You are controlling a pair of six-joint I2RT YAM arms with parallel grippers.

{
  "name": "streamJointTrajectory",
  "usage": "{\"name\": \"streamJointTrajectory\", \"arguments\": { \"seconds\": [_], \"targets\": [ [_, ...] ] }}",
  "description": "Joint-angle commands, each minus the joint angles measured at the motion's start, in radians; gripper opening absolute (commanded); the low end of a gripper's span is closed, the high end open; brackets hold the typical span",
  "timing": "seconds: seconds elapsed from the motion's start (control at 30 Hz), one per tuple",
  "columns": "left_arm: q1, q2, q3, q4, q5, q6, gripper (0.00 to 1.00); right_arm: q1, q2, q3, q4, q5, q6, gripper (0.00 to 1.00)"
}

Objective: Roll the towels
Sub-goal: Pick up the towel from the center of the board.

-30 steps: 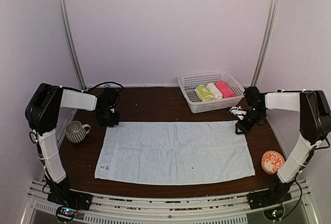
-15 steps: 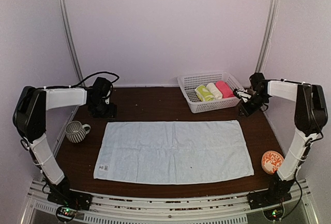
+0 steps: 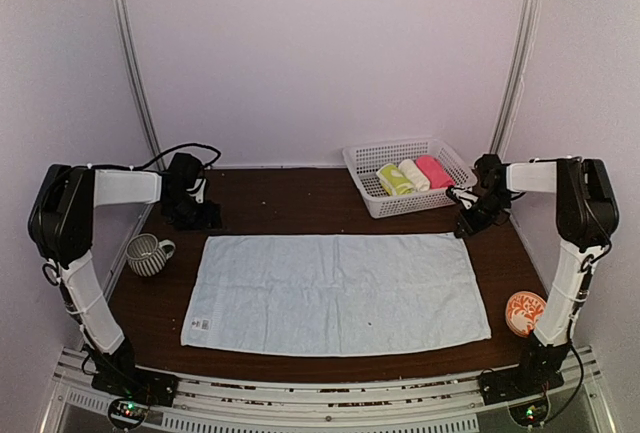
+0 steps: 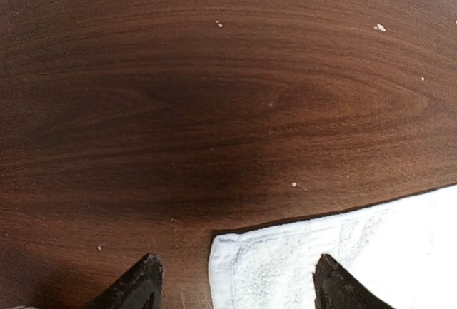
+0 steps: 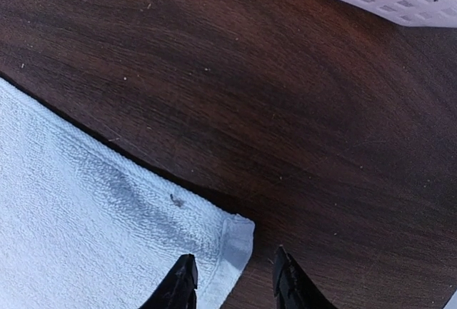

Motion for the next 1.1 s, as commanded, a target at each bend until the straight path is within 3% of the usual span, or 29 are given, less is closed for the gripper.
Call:
{"name": "streamJointTrajectory", "arguments": {
  "seconds": [0.0,0.27,0.63,0.87,1.07],
  "targets": [
    [-0.001,-0.021,-0.014,0.037,0.023,0.025,0.71,-0.005,0.025,-0.027,0.068,-0.012,0.028,0.37],
    [-0.001,-0.029,-0.026,0.058,0.042,0.038,0.64,-0.005,0.053,-0.048,0.141,0.001,0.037,0.30],
    [-0.001,-0.038,-0.022,0.050,0.028,0.046,0.64,-0.005,0.030,-0.092,0.177,0.006,0.033,0.13],
    [0.004,-0.028,-0.020,0.047,0.028,0.049,0.71,-0.006,-0.006,-0.096,0.176,-0.008,0.030,0.05],
    [0.014,0.007,0.001,0.030,0.080,0.054,0.67,-0.015,-0.037,-0.099,0.179,0.038,0.003,0.04]
  ]
}}
